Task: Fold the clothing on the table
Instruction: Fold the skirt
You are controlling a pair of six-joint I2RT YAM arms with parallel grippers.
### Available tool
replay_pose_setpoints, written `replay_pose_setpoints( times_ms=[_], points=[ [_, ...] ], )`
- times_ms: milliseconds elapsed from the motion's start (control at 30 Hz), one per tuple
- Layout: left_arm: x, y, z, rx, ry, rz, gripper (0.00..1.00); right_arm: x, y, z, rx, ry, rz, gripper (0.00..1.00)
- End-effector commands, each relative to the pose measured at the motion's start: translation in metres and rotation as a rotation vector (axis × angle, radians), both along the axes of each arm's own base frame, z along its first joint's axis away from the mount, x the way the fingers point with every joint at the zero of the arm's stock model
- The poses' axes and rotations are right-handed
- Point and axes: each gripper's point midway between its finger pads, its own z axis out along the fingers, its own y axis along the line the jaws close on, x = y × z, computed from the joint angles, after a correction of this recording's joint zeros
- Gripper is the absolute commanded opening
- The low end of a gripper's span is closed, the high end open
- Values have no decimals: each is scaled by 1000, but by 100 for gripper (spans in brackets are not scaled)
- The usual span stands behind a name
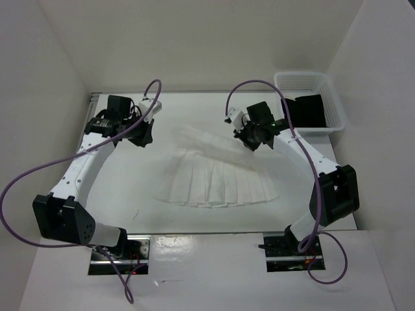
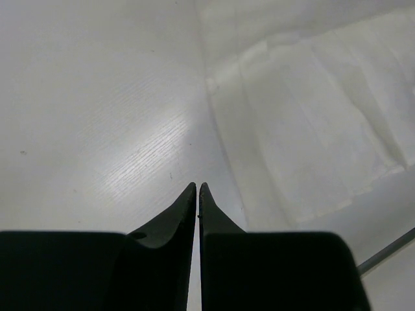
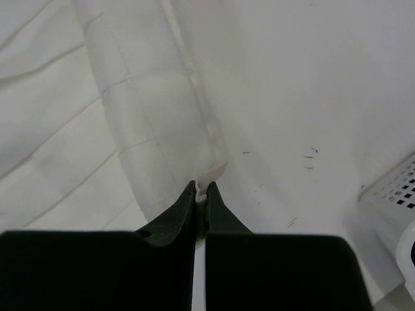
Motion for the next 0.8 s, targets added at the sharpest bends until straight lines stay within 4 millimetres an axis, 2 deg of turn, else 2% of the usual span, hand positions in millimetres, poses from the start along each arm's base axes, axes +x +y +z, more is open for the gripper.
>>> replay_pose_setpoints(
  times_ms=[0,67,100,333,500,533,633,700,767],
  points=[
    [-9,7,19,32,-77,-21,9,-4,-12,8,-46,-24,-16,0],
    [-14,9,11,43,-61,-13,9,-3,-8,12,-42,-34,-7,0],
    [-15,9,14,42,-70,-13,9,-3,-8,12,-42,-34,-7,0],
    [-20,20,-1,80,-51,40,9,-21,7,15,-35,-6,62,0],
    [-21,30,-3,117,-59,85,9,-48,24,19,-43,16,158,0],
    [-21,33,-4,125,-58,104,9,-54,25,11,-58,32,177,0],
    [-22,36,1,125,-76,134,11,-73,30,8,-62,54,222,0],
    [-21,46,4,123,-80,174,12,-78,33,8,-65,47,243,0],
    [-24,46,2,118,-76,181,17,-79,30,9,-70,40,237,0]
  ],
)
